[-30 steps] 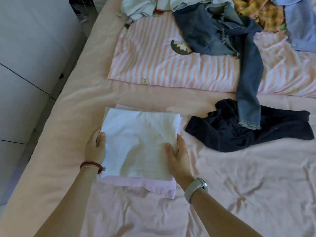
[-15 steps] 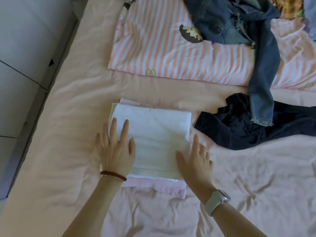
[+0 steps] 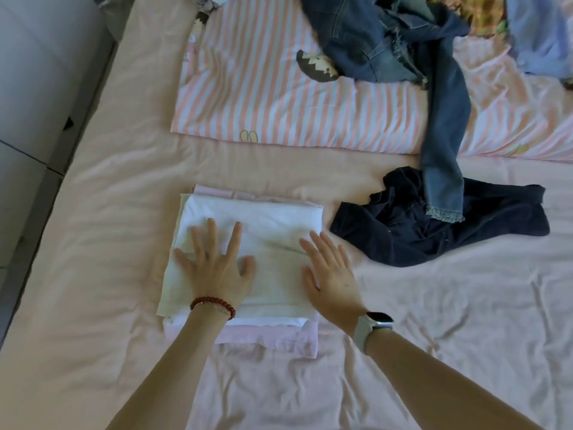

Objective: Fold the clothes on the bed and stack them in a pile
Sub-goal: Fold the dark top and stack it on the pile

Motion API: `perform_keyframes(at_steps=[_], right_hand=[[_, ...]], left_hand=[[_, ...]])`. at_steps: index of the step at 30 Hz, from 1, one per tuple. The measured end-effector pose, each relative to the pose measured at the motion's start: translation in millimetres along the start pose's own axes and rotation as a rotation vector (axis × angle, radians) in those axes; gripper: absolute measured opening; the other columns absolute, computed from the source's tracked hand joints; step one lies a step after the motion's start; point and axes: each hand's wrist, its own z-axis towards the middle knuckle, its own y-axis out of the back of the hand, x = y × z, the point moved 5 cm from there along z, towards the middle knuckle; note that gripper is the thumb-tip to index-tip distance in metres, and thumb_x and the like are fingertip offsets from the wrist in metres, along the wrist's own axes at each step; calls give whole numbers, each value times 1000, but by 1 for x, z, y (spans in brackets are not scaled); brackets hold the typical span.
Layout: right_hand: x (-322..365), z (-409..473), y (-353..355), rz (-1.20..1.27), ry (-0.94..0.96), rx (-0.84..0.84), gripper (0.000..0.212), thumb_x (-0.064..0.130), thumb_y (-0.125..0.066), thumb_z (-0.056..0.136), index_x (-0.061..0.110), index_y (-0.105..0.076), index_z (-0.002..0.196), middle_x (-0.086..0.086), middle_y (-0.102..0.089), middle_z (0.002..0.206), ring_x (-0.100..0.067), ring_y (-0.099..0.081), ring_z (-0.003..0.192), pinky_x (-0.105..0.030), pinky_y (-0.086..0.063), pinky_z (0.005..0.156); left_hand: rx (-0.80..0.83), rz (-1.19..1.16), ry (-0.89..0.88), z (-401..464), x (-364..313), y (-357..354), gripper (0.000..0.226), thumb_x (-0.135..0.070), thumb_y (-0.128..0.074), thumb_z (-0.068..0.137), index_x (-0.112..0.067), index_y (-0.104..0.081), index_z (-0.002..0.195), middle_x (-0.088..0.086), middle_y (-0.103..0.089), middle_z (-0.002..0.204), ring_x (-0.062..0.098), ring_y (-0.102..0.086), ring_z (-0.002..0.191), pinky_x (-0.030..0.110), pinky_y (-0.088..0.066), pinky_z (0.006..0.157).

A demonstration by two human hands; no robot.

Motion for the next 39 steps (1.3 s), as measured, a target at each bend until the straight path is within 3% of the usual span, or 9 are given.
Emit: perform_keyframes(at_steps=[3, 6, 8, 15, 21, 26, 32, 36, 39], right_hand=[[-44, -9, 47, -235, -119, -297, 55, 16, -63, 81, 8, -48, 133, -15, -48, 138, -34, -40, 131, -55, -25, 107], [-103, -8, 69, -358, -379, -88, 67, 32, -58, 89, 14, -27, 145, -10, -34, 148, -27, -23, 140, -47, -14, 113], [-124, -13, 74, -372, -436, 18, 47, 33, -49, 94, 14, -41, 136, -8, -48, 134, -26, -37, 129, -39, -21, 108], [-98, -132, 98, -90, -120, -296, 10, 12, -54, 85, 4, -60, 88, -7, -56, 72, -26, -51, 66, -33, -42, 60], [-125, -279, 38, 102, -218, 454, 32, 36, -45, 95, 25, -59, 122, 2, -61, 104, -13, -50, 101, -20, -39, 86], [-147, -281, 59, 208, -340, 163, 30, 23, -45, 96, 20, -61, 121, 2, -61, 111, -15, -53, 107, -30, -45, 88], [-156, -236, 113, 227, -201, -161, 48, 7, -49, 91, 12, -42, 138, -4, -45, 139, -22, -41, 129, -33, -39, 103], [-160, -202, 129, 16, -70, 30, 70, 3, -42, 89, 21, -12, 149, 5, -12, 156, -14, 0, 145, -38, 0, 117], [-183, -185, 129, -139, -183, 314, 58, 10, -36, 92, 24, -23, 146, 1, -28, 151, -17, -8, 144, -47, -1, 116]], left_hand=[[-261, -71, -124, -38, -43, 12, 58, -23, -67, 78, -16, -51, 133, 23, -36, 144, 47, -28, 134, 74, -16, 97], [-303, -132, -242, -80, -98, 2, 58, -12, -70, 71, -13, -56, 127, 23, -42, 140, 47, -35, 130, 72, -20, 96], [-244, -175, -279, -105, -127, -11, 64, -12, -76, 65, -13, -57, 127, 22, -44, 139, 44, -37, 129, 68, -24, 98], [-188, -663, -251, -151, -170, -10, 38, -20, -48, 87, -1, -56, 120, 17, -53, 129, 29, -48, 122, 41, -44, 97], [120, -888, 72, -167, -189, -46, 43, -16, -54, 90, -4, -43, 131, 11, -47, 133, 21, -47, 121, 35, -40, 101], [364, -505, 174, -182, -200, -90, 73, -38, -58, 86, -12, -22, 145, 11, -30, 148, 29, -29, 135, 48, -31, 108], [317, -862, -82, -189, -228, -49, 17, -27, -55, 92, -25, -59, 108, -8, -67, 103, 15, -59, 104, 31, -47, 91], [341, -941, -409, -222, -243, 3, 20, -38, -51, 86, -23, -63, 93, 6, -65, 90, 15, -60, 85, 24, -48, 77], [307, -779, -326, -227, -222, 7, 19, -28, -55, 88, -12, -61, 80, 10, -57, 82, 22, -55, 76, 34, -45, 70]])
